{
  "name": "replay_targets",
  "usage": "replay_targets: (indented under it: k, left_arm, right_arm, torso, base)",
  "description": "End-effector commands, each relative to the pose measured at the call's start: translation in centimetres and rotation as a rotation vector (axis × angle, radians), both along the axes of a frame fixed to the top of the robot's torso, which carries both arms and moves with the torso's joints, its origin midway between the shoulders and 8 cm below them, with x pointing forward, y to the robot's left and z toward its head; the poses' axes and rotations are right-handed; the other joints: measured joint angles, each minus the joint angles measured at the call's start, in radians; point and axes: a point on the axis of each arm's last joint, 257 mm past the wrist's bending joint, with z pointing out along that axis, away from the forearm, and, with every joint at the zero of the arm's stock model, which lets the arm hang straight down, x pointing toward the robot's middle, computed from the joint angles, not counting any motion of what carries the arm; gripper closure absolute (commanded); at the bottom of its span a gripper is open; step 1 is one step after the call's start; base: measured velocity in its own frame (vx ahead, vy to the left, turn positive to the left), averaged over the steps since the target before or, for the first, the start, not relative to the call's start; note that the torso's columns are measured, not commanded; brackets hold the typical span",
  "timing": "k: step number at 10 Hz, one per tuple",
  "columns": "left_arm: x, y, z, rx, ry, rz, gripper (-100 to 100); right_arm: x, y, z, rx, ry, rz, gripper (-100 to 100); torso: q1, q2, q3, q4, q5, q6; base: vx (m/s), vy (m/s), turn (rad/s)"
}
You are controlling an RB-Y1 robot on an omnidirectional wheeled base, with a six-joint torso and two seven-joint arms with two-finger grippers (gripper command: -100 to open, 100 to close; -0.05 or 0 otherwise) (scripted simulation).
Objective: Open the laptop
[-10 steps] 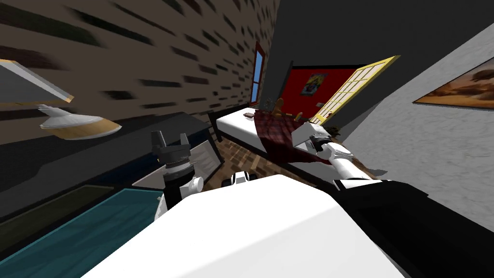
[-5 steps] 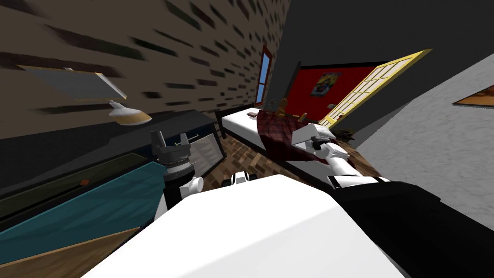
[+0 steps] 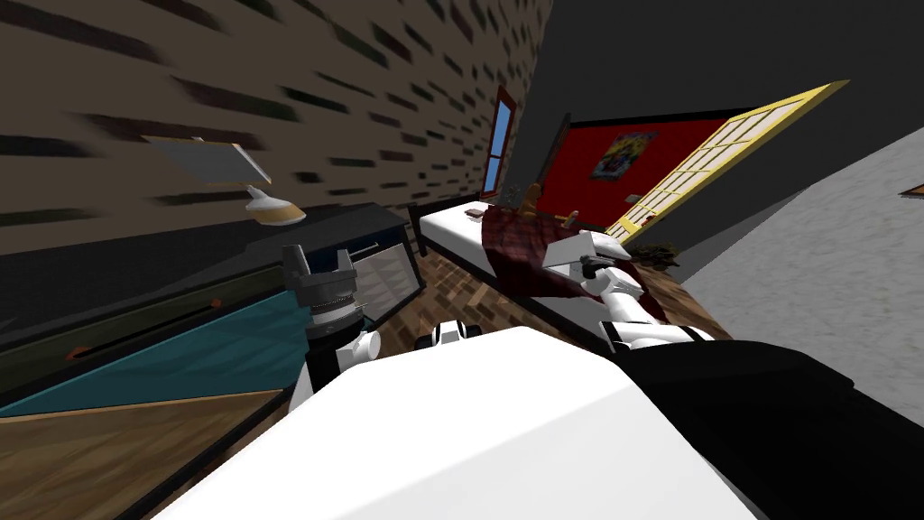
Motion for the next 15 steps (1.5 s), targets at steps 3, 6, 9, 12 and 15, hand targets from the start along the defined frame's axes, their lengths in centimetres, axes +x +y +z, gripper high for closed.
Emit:
replay_targets:
  k: [3, 6, 9, 12, 15]
  left_arm:
    - [0.0, 0.0, 0.0, 0.000, 0.000, 0.000, 0]
    - [0.0, 0.0, 0.0, 0.000, 0.000, 0.000, 0]
    - [0.0, 0.0, 0.0, 0.000, 0.000, 0.000, 0]
    - [0.0, 0.0, 0.0, 0.000, 0.000, 0.000, 0]
    - [0.0, 0.0, 0.0, 0.000, 0.000, 0.000, 0]
  right_arm:
    - [1.7, 1.5, -1.6, 0.052, -0.085, -0.003, 100]
    - [1.8, 2.0, -2.9, 0.095, -0.133, -0.023, 100]
    - [3.5, 3.8, -4.7, 0.139, -0.172, -0.017, 100]
    - [3.7, 4.6, -6.4, 0.186, -0.210, -0.035, 100]
    - [5.3, 6.7, -8.4, 0.238, -0.244, -0.032, 100]
  torso:
    - [0.004, 0.002, 0.002, 0.001, 0.000, 0.001]
    - [0.004, 0.003, 0.002, 0.001, 0.001, 0.000]
    - [0.003, 0.002, 0.001, 0.001, 0.001, 0.000]
    - [0.004, 0.002, 0.002, 0.000, -0.001, -0.001]
    - [0.003, 0.000, 0.000, -0.001, -0.002, -0.002]
  base:
    - [-0.073, -0.084, 0.024]
    - [-0.070, -0.045, 0.023]
    - [-0.075, -0.068, 0.022]
    - [-0.072, -0.060, 0.018]
    - [-0.075, -0.070, 0.027]
